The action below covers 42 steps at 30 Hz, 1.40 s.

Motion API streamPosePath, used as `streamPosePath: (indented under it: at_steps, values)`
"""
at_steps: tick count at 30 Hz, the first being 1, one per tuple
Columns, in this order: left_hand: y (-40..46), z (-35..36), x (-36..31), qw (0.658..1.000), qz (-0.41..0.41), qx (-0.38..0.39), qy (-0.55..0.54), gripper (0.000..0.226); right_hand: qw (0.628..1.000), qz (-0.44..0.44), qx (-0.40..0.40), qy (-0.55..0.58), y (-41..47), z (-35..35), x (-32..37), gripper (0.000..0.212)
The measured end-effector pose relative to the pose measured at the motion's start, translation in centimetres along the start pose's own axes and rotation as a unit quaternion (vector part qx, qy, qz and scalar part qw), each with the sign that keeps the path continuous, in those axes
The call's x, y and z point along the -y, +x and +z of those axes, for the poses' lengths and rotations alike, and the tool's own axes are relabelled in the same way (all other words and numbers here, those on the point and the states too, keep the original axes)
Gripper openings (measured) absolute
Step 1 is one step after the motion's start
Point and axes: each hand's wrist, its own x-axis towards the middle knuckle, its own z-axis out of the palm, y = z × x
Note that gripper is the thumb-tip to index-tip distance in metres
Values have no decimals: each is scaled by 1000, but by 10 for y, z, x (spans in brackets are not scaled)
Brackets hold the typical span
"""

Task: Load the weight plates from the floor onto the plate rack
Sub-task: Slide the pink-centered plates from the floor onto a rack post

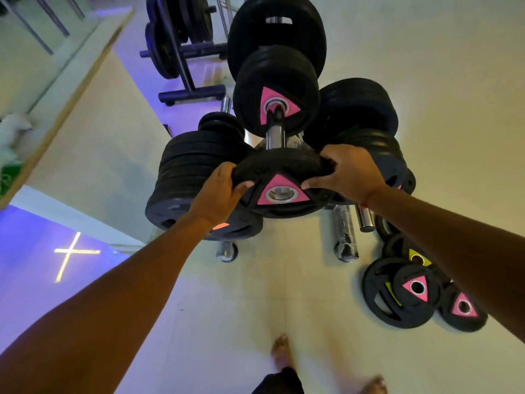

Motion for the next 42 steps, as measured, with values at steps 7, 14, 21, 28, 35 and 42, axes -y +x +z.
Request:
streamPosePath:
  at_steps: [7, 14, 21, 28, 35, 42]
  values:
    - [10, -13, 4, 1000, 10, -25, 1, 43, 999, -23, -20, 13, 15, -8, 10, 46]
    - [48, -7, 9, 998, 14, -65, 13, 49, 999, 15, -52, 9, 40, -5, 7, 44]
    - [125, -7, 1, 990, -2, -143, -15, 50, 982, 122, -145, 8, 99, 8, 3, 58]
    - [184, 4, 3, 978, -9, -206, 23, 51, 962, 207, -180, 5, 154, 7, -8, 54]
    - [188, 5, 5, 973, -3, -230, -6, 46, 964, 209, -166, -3, 153, 6, -13, 48]
    - [182, 23, -60, 949, 104, -286, 79, 42, 965, 208, -157, -4, 109, -10, -37, 49]
